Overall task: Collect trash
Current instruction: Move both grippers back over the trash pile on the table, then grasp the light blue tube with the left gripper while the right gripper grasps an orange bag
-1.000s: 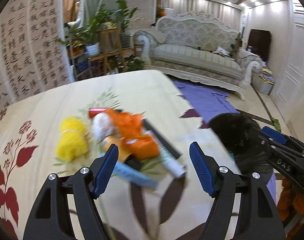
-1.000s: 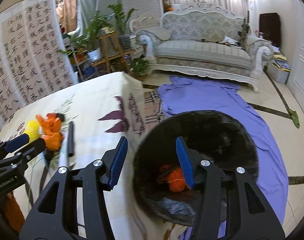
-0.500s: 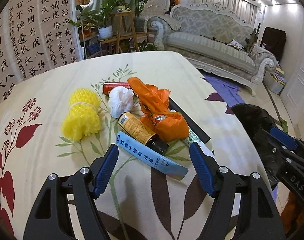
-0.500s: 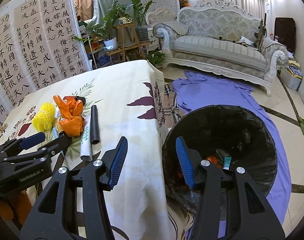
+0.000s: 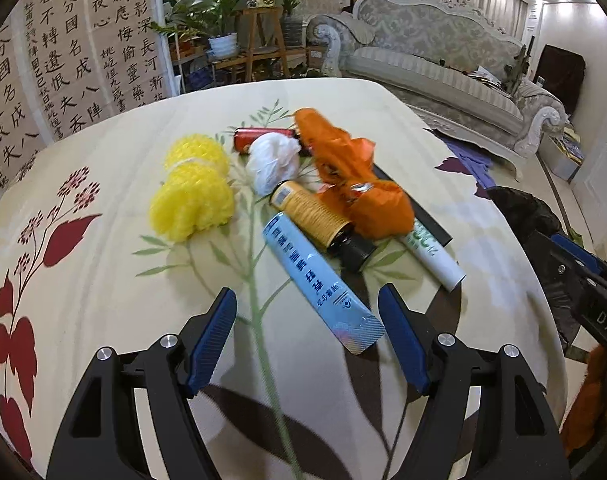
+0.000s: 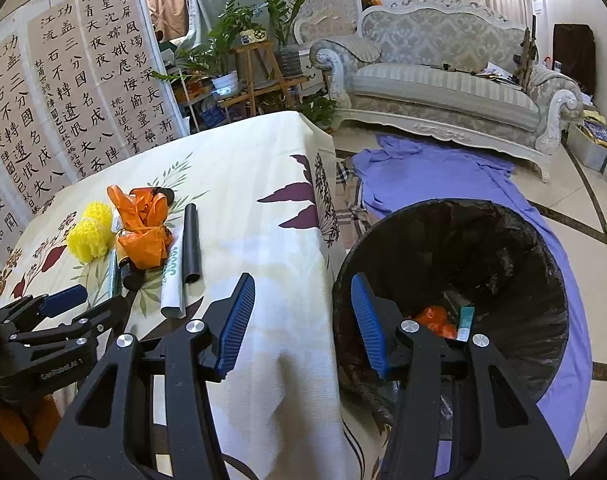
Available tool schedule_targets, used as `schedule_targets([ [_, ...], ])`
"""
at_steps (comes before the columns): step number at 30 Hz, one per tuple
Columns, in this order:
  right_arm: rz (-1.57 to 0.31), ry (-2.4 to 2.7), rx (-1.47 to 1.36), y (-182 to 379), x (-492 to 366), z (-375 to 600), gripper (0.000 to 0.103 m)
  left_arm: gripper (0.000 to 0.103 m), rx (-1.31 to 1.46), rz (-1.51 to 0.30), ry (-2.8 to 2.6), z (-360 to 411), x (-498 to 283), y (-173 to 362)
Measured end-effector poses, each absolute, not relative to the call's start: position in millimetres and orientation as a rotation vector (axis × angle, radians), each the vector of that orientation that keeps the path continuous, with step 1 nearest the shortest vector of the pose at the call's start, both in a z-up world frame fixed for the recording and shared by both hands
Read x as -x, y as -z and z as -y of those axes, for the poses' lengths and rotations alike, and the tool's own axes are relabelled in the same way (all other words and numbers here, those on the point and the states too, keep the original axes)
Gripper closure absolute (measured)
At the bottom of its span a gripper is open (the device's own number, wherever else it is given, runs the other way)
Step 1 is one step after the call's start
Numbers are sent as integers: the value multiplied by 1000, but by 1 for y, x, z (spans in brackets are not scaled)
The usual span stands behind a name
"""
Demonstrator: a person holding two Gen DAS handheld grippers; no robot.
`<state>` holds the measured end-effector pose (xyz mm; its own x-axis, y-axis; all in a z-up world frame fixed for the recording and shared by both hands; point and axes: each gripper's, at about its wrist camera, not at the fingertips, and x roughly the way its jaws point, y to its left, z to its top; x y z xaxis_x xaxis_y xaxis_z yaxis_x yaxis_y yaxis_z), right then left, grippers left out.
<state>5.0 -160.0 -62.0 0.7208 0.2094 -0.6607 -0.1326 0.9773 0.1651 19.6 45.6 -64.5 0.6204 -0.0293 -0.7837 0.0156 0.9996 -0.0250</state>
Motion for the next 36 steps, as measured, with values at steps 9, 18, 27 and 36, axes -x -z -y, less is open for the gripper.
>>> schedule_targets([
  [9, -744, -194, -107, 62, -6, 160, 54, 61, 10, -910, 65, -39, -16, 66],
  [18, -746, -210, -90, 62, -3, 149, 54, 71, 52, -917, 57, -54, -6, 64],
  [27, -743, -218, -74, 57, -3, 140, 54, 51, 88, -918, 29, -60, -9, 63],
  [36, -739, -235, -49, 51, -4, 129, 54, 81, 34, -894, 22, -56, -18, 65],
])
